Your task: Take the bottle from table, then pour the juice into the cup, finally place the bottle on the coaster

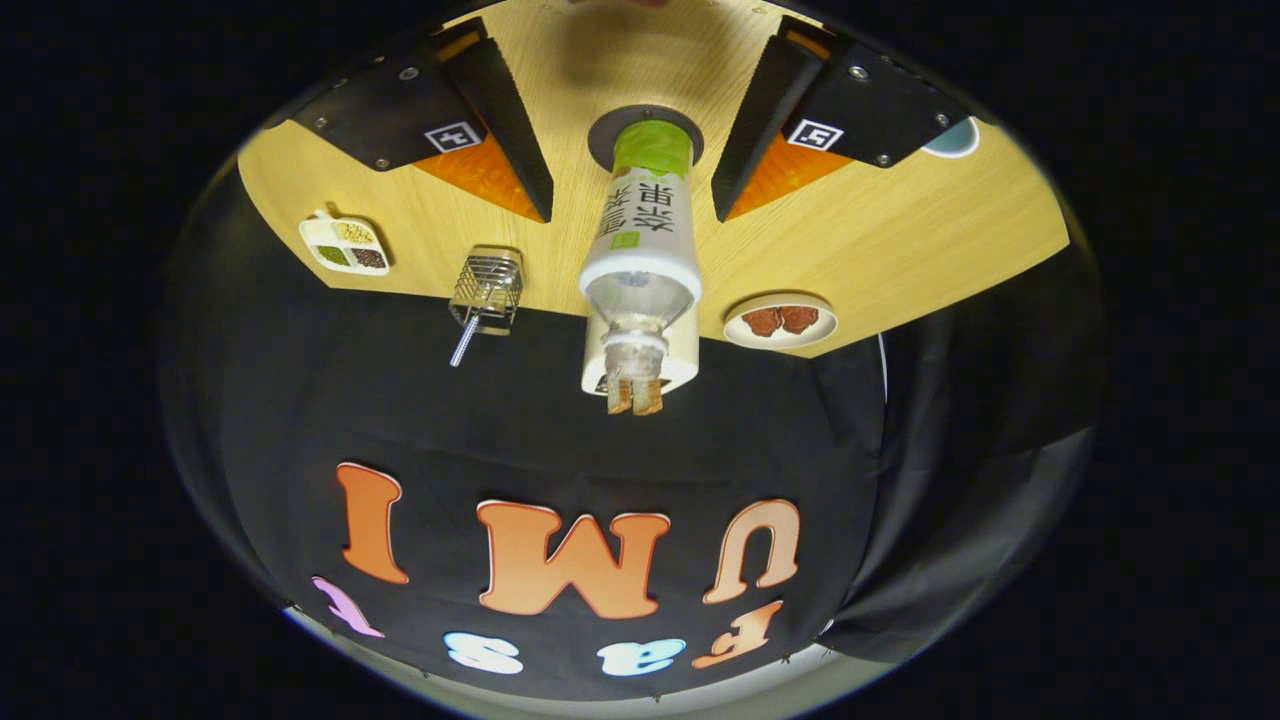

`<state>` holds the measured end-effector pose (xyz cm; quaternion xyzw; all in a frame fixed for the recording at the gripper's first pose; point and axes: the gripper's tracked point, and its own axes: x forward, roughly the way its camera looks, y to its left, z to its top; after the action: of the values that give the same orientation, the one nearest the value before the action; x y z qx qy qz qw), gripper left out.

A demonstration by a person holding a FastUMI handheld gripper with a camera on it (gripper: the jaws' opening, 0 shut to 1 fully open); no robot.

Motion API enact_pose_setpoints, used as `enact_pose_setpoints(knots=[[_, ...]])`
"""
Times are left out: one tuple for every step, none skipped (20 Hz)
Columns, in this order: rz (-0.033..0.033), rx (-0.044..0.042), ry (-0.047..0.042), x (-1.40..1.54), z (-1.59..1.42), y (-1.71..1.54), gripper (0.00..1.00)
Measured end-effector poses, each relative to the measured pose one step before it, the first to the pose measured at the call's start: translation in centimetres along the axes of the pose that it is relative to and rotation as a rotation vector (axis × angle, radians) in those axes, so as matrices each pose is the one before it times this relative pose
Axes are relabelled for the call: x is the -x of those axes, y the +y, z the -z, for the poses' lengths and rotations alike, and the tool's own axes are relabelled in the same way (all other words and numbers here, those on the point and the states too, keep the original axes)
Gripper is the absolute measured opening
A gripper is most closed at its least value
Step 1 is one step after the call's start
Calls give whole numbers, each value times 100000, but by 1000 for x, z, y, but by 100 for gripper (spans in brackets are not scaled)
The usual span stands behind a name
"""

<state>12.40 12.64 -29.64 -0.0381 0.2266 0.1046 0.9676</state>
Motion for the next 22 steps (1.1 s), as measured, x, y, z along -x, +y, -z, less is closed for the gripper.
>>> enact_pose_setpoints(knots=[[341,-1181,-2887,1276,-1188,-402,95],[157,-1170,-2237,1326,-1167,-305,95],[-658,-1294,-1426,1449,-1014,12,95],[-1322,-1210,-1563,1472,-1150,208,95],[-798,-415,-2245,1550,-1302,58,95],[249,746,-2085,1443,-1333,-110,95],[329,1107,-2479,1388,-1318,-165,95],[317,984,-2534,1419,-1454,69,95],[261,490,-2463,1421,-1502,144,95],[-463,623,-2389,1304,-1451,312,95],[-201,422,-2606,1327,-1561,315,95],[-1138,771,-2798,1220,-1592,405,95],[-1106,518,-2426,1318,-1475,419,95],[-1689,246,-2645,1204,-1422,479,95],[-1817,155,-2006,1019,-1047,556,95],[-1053,145,-924,871,-875,320,95],[-141,-382,-1195,682,-883,-101,95],[980,-1009,-1115,590,-766,-294,95],[633,-1670,-1278,429,-772,-278,95],[457,-1712,-1135,564,-725,-270,95],[449,-1609,-1151,452,-730,-465,95],[548,-578,-1017,480,-716,-446,95]])
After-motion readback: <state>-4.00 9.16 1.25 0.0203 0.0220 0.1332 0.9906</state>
